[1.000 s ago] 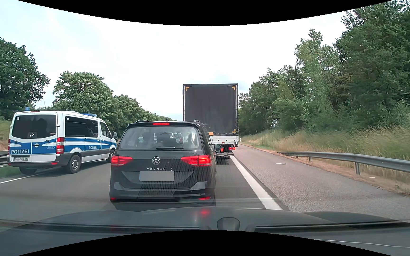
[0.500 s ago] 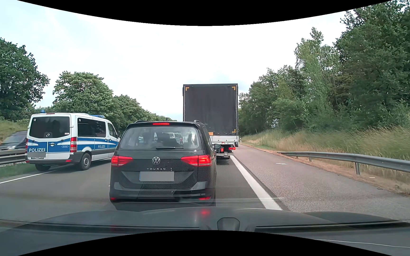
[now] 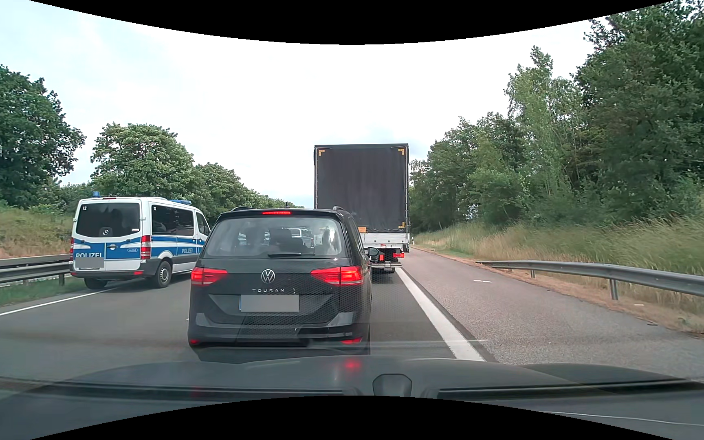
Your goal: Follow the waypoints while adhering to traffic rules and regulations
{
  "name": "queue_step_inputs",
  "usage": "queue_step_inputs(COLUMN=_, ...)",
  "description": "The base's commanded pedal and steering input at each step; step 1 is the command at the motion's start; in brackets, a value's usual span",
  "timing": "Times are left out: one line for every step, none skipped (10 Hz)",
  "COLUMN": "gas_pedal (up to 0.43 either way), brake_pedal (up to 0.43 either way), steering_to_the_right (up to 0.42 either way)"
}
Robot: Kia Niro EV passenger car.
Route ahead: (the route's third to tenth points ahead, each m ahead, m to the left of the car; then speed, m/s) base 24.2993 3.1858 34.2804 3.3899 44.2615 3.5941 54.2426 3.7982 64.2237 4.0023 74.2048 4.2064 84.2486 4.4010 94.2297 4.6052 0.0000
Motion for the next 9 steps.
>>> queue_step_inputs(gas_pedal=0.000, brake_pedal=0.232, steering_to_the_right=-0.014)
queue_step_inputs(gas_pedal=0.000, brake_pedal=0.226, steering_to_the_right=-0.014)
queue_step_inputs(gas_pedal=0.000, brake_pedal=0.232, steering_to_the_right=-0.014)
queue_step_inputs(gas_pedal=0.000, brake_pedal=0.232, steering_to_the_right=-0.014)
queue_step_inputs(gas_pedal=0.000, brake_pedal=0.232, steering_to_the_right=-0.014)
queue_step_inputs(gas_pedal=0.000, brake_pedal=0.232, steering_to_the_right=-0.014)
queue_step_inputs(gas_pedal=0.000, brake_pedal=0.232, steering_to_the_right=-0.014)
queue_step_inputs(gas_pedal=0.000, brake_pedal=0.232, steering_to_the_right=-0.014)
queue_step_inputs(gas_pedal=0.000, brake_pedal=0.232, steering_to_the_right=-0.014)
